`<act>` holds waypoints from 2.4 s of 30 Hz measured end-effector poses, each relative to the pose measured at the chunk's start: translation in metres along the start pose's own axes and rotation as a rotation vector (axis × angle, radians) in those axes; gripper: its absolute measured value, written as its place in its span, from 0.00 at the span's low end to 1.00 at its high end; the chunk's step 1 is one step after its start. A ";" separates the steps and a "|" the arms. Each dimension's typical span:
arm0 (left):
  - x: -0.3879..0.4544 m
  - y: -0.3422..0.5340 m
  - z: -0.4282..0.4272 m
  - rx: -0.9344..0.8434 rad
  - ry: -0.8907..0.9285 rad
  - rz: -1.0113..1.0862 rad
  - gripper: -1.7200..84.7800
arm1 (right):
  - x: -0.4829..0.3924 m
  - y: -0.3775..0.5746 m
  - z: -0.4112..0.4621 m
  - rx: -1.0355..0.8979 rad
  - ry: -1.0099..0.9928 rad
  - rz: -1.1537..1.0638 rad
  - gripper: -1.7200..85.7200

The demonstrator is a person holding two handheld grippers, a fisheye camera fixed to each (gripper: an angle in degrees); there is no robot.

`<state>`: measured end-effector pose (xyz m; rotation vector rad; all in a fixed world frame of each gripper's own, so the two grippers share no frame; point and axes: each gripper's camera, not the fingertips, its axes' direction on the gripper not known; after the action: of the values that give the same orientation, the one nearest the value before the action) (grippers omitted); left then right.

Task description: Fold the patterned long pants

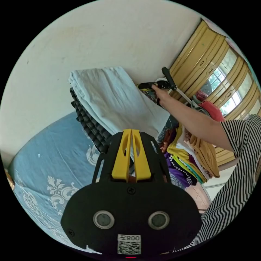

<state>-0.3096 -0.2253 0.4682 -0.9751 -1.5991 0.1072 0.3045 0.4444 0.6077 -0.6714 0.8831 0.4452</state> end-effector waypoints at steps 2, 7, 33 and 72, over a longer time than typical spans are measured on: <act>-0.006 0.018 0.010 -0.039 0.005 -0.020 0.02 | 0.003 -0.013 0.013 -0.035 0.018 -0.012 0.12; -0.025 0.047 0.018 -0.022 0.061 -0.080 0.02 | 0.006 -0.029 0.041 -0.111 0.153 -0.066 0.11; -0.097 0.249 0.000 0.063 0.251 -0.065 0.02 | 0.120 0.055 -0.307 0.485 -0.306 0.040 0.04; -0.233 0.787 -0.122 0.417 0.191 -0.225 0.05 | -0.195 0.252 -0.460 0.170 -0.943 -0.370 0.04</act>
<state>0.1935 0.0826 -0.1159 -0.4658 -1.4238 0.1790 -0.2145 0.2873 0.4703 -0.3778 -0.1005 0.2926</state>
